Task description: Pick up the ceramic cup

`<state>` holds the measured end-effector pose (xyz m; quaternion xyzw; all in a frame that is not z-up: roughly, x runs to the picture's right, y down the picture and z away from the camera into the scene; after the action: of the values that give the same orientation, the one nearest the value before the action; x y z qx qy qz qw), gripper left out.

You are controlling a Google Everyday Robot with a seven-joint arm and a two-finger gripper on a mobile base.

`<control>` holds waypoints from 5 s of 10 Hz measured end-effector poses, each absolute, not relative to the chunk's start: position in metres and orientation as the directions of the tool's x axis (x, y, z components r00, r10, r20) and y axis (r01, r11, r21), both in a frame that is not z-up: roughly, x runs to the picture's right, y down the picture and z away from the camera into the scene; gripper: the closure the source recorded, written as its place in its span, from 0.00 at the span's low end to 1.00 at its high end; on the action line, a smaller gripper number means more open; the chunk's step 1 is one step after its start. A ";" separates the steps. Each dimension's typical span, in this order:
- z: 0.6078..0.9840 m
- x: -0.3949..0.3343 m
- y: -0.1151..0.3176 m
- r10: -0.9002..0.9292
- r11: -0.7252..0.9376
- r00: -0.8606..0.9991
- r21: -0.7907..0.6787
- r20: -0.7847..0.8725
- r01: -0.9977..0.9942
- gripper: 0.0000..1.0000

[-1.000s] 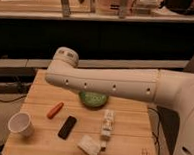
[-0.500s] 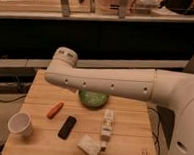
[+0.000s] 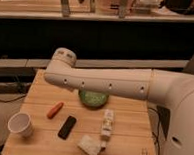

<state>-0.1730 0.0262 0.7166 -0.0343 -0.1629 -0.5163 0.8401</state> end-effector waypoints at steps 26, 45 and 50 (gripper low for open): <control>0.742 -0.270 0.106 -0.928 0.148 -0.014 0.404 0.372 0.903 0.20; 0.750 -0.304 0.165 -0.913 -0.058 -0.260 0.531 0.314 0.846 0.20; 0.756 -0.305 0.176 -0.902 -0.094 -0.309 0.560 0.302 0.823 0.20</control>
<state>-0.3055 0.1758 0.7562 0.0593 -0.3331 -0.7371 0.5850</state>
